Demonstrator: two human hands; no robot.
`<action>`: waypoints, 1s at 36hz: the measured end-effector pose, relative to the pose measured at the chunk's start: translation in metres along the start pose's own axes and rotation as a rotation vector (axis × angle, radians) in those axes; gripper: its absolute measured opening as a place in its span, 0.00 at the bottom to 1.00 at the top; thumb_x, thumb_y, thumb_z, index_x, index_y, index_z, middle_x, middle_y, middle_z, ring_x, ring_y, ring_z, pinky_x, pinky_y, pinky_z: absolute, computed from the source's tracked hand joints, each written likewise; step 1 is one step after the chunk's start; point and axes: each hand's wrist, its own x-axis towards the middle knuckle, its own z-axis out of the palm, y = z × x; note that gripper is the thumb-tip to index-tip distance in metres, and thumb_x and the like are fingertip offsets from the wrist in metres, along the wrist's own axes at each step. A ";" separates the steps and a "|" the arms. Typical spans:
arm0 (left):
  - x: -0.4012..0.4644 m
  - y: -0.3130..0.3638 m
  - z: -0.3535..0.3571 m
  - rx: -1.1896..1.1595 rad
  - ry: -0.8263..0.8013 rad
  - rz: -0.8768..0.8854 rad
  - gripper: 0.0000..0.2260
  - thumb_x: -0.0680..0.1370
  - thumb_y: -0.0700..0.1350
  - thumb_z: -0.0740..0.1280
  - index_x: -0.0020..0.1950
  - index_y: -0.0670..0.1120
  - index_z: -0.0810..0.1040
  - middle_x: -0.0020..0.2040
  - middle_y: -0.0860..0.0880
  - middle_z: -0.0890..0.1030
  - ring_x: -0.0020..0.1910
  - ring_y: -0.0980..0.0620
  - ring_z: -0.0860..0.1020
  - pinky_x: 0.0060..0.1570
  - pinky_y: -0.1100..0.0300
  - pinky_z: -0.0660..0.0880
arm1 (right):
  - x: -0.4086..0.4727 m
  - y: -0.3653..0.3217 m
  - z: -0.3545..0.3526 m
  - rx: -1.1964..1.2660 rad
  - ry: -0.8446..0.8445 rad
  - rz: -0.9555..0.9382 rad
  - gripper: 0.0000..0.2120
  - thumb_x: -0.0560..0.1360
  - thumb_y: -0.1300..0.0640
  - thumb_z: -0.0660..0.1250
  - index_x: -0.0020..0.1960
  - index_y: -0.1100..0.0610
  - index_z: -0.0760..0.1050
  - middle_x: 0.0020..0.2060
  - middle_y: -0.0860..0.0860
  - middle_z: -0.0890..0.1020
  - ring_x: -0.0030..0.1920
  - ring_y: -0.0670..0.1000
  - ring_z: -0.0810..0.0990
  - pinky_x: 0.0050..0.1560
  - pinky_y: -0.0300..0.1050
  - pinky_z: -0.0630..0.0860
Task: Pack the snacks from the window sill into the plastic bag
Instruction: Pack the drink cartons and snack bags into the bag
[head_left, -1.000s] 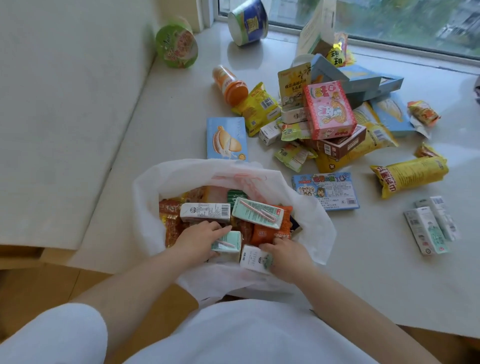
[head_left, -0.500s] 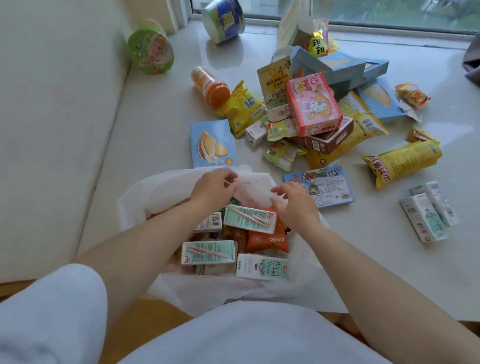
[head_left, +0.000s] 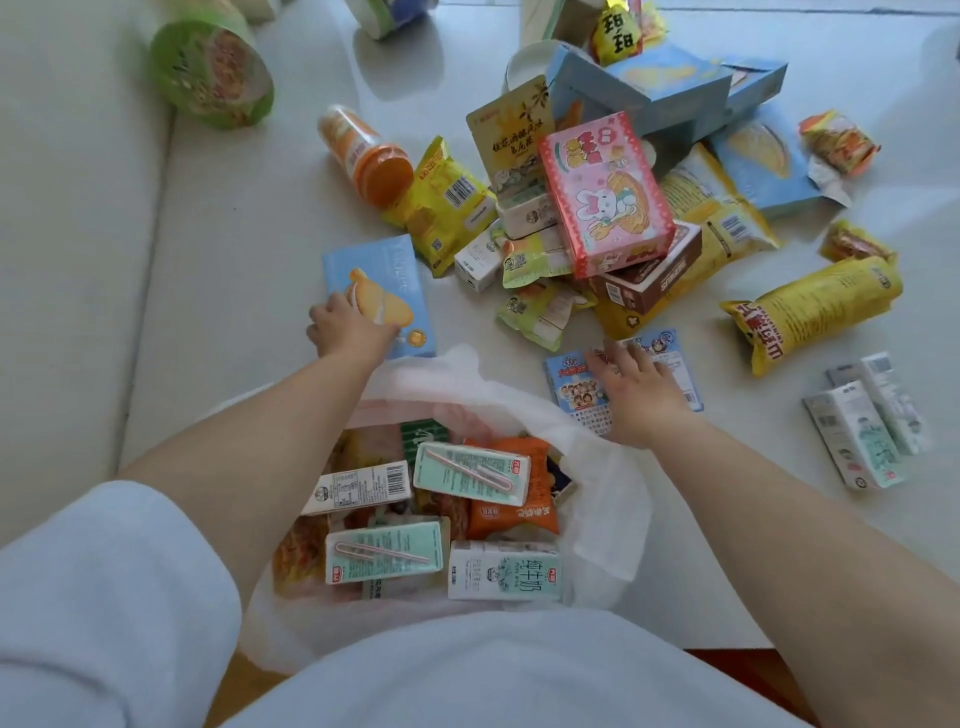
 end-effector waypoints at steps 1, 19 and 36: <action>0.004 0.001 0.001 0.005 -0.004 -0.031 0.40 0.72 0.54 0.72 0.75 0.43 0.55 0.72 0.40 0.59 0.69 0.40 0.63 0.68 0.51 0.61 | 0.002 0.002 0.001 -0.045 -0.013 -0.008 0.45 0.74 0.51 0.67 0.77 0.49 0.37 0.77 0.52 0.42 0.76 0.59 0.43 0.75 0.57 0.50; 0.036 0.000 0.018 -0.469 -0.150 -0.383 0.50 0.55 0.59 0.81 0.70 0.42 0.65 0.68 0.44 0.71 0.64 0.43 0.72 0.63 0.49 0.71 | 0.018 0.011 0.008 0.085 0.106 0.060 0.53 0.63 0.31 0.67 0.77 0.49 0.43 0.71 0.57 0.57 0.63 0.61 0.62 0.65 0.51 0.65; 0.002 -0.009 -0.022 -0.786 0.133 -0.056 0.25 0.74 0.57 0.69 0.61 0.40 0.71 0.53 0.48 0.76 0.50 0.50 0.76 0.48 0.58 0.73 | -0.021 -0.007 -0.052 0.295 0.161 0.018 0.51 0.65 0.30 0.66 0.77 0.44 0.43 0.70 0.54 0.61 0.67 0.57 0.62 0.66 0.51 0.64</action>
